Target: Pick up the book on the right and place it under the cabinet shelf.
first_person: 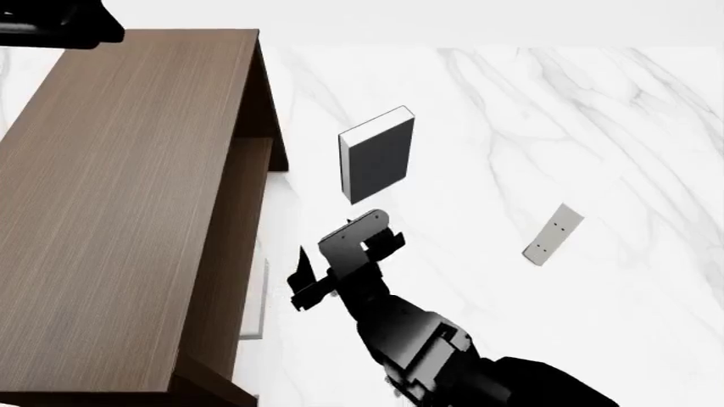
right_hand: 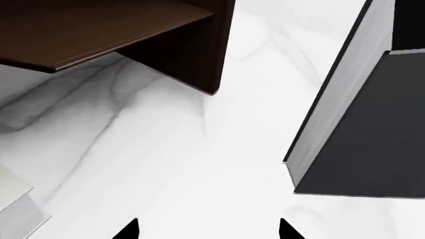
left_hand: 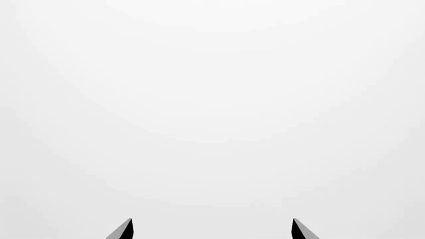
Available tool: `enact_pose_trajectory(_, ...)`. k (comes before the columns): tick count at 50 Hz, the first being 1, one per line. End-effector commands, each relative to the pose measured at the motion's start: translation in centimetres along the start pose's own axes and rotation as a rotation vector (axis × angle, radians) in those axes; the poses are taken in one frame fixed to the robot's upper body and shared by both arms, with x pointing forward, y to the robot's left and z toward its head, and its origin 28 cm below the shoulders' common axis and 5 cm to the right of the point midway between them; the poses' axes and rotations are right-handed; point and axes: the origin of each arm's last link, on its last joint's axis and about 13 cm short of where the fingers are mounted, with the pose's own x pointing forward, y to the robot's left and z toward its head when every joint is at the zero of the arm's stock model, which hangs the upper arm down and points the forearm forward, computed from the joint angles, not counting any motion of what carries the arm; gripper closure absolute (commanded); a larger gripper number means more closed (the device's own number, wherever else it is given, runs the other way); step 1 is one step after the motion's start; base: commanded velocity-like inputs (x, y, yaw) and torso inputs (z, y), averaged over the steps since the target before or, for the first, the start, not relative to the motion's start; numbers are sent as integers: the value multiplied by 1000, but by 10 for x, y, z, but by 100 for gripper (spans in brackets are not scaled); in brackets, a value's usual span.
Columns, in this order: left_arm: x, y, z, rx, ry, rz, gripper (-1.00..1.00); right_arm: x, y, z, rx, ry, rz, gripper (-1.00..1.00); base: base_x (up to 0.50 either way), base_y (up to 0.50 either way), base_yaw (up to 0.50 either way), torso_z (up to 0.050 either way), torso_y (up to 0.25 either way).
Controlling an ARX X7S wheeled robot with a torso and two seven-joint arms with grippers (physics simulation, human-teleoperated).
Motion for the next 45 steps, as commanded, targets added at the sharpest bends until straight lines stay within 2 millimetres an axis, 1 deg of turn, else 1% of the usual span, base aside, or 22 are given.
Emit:
enact_pose_trajectory(1,-1,0,-1,0,3,5,-100,1,-35,-16,-31,106,-294,-100,0,0,0,0,0)
enact_pose_trajectory(5,-2,0,-4,-3,9,5,-100,0,-38,-8,-7,29,-249,-100,3,0,-1,0,-3)
enact_pose_trajectory(9,-2,1,-9,-2,22,17,-100,-16,-46,14,31,-65,-205,-100,0,0,0,0,0)
enact_pose_trajectory(12,-2,1,-11,4,30,22,-100,-26,-50,24,57,-96,-193,-100,0,0,0,0,0)
enact_pose_trajectory(19,-2,0,-15,8,48,36,-100,-46,-54,35,76,-127,-189,-100,0,0,0,0,11)
enact_pose_trajectory(23,-1,-1,-15,9,50,36,-100,-54,-57,41,79,-145,-198,-100,0,0,0,0,78)
enact_pose_trajectory(31,-1,-1,-18,19,61,37,-100,-68,-60,55,79,-180,-208,-100,0,0,0,0,108)
enact_pose_trajectory(45,-3,-2,-24,24,81,32,-100,-93,-77,101,34,-275,-239,-100,0,0,0,0,166)
